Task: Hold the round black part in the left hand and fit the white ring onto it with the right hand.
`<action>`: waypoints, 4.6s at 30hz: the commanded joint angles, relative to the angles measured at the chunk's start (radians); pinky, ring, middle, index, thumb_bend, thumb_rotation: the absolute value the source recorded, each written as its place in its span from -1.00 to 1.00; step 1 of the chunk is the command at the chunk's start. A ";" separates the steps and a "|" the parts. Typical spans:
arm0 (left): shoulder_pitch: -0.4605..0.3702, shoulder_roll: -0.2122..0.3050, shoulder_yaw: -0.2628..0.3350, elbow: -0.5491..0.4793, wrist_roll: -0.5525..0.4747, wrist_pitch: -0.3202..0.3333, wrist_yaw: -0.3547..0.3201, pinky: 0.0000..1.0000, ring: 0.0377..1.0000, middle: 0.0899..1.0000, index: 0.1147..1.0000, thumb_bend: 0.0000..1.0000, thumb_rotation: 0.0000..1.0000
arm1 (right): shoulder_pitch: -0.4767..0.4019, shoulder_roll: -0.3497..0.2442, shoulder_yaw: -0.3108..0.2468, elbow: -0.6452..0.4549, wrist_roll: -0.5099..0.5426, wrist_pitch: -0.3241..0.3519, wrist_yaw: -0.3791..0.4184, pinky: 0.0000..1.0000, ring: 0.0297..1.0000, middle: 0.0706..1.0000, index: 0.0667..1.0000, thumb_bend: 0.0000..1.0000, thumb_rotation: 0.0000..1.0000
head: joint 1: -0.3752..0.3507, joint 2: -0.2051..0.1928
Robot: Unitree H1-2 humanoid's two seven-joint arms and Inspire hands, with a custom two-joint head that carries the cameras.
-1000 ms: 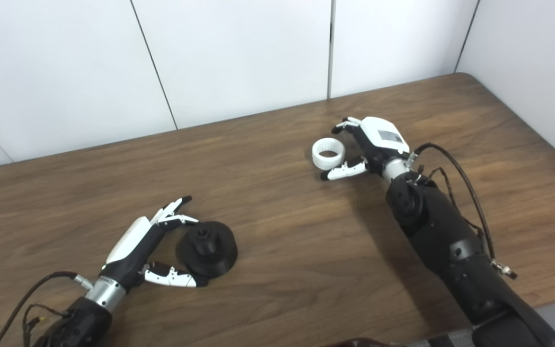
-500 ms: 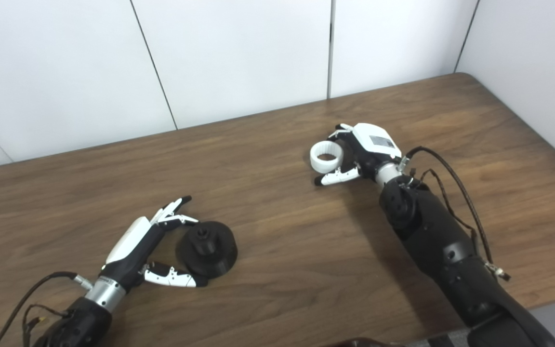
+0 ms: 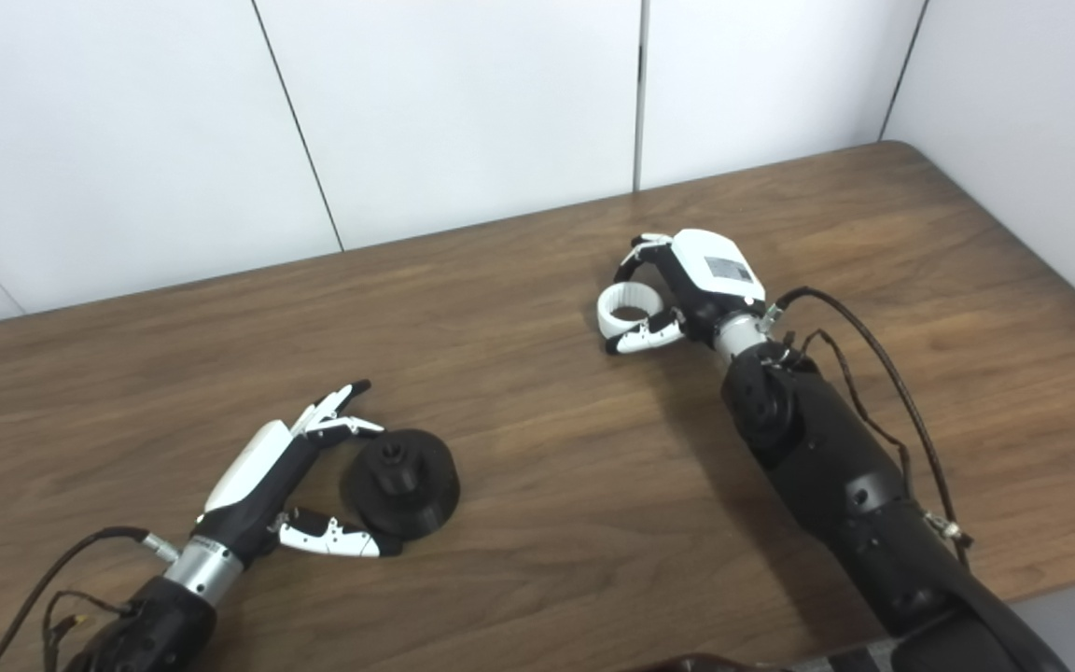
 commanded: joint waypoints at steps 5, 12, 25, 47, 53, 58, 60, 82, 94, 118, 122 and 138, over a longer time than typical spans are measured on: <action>-0.001 0.021 0.001 -0.009 0.008 0.008 -0.019 1.00 1.00 1.00 0.13 0.87 -0.33 | -0.042 -0.013 -0.019 0.019 -0.003 -0.066 -0.081 0.60 0.66 0.63 -0.06 0.07 -0.70 | 0.001 0.002; -0.001 0.026 0.005 -0.014 0.005 0.012 -0.025 1.00 1.00 1.00 0.13 0.87 -0.33 | -0.042 -0.010 -0.025 0.032 0.002 -0.095 -0.108 0.58 0.62 0.58 -0.09 0.03 -0.72 | 0.006 0.004; -0.005 0.023 0.008 -0.013 0.000 0.013 -0.031 1.00 1.00 1.00 0.13 0.88 -0.33 | -0.027 -0.008 -0.040 -0.033 0.011 -0.122 -0.134 0.54 0.56 0.53 -0.10 0.03 -0.73 | 0.004 0.009; -0.011 0.012 0.004 -0.022 0.006 0.032 -0.037 1.00 1.00 1.00 0.12 0.88 -0.36 | 0.014 0.022 -0.039 -0.312 0.027 -0.092 0.008 0.48 0.62 0.60 -0.09 0.04 -0.71 | 0.013 0.019; -0.014 0.008 0.000 -0.019 0.010 0.032 -0.035 1.00 1.00 1.00 0.12 0.88 -0.36 | 0.038 0.052 -0.020 -0.379 0.031 -0.100 0.050 0.50 0.63 0.61 -0.09 0.03 -0.71 | 0.029 0.022; -0.018 0.000 -0.003 -0.020 0.012 0.033 -0.035 1.00 1.00 1.00 0.13 0.88 -0.34 | 0.060 0.084 -0.003 -0.420 0.039 -0.106 0.075 0.55 0.62 0.59 -0.09 0.03 -0.70 | 0.063 0.026; -0.021 -0.004 -0.005 -0.021 0.015 0.039 -0.035 1.00 1.00 1.00 0.13 0.88 -0.33 | 0.069 0.097 0.002 -0.438 0.049 -0.105 0.088 0.59 0.63 0.59 -0.09 0.04 -0.71 | 0.083 0.029; -0.037 -0.040 -0.035 -0.060 0.055 0.120 -0.040 1.00 1.00 1.00 0.12 0.90 -0.35 | 0.127 0.164 0.072 -0.505 0.079 -0.173 0.180 0.59 0.63 0.59 -0.09 0.04 -0.71 | 0.202 0.047; -0.039 -0.042 -0.039 -0.052 0.056 0.110 -0.034 1.00 1.00 1.00 0.12 0.91 -0.33 | 0.152 0.215 0.129 -0.528 0.078 -0.178 0.224 0.66 0.64 0.58 -0.09 0.04 -0.71 | 0.209 0.049; -0.030 -0.041 -0.048 -0.091 0.078 0.140 -0.038 1.00 1.00 1.00 0.18 0.93 -0.36 | 0.152 0.255 0.191 -0.458 0.041 -0.219 0.232 0.67 0.63 0.60 -0.09 0.04 -0.71 | 0.208 0.055; -0.031 -0.040 -0.048 -0.087 0.075 0.138 -0.039 1.00 1.00 1.00 0.18 0.94 -0.37 | 0.149 0.253 0.188 -0.440 0.038 -0.232 0.223 0.65 0.63 0.59 -0.09 0.03 -0.71 | 0.206 0.055; -0.031 -0.026 -0.038 -0.071 0.043 0.123 -0.049 1.00 1.00 1.00 0.11 0.90 -0.35 | 0.116 0.247 0.132 -0.447 0.029 -0.195 0.231 0.70 0.65 0.60 -0.09 0.04 -0.71 | 0.185 0.055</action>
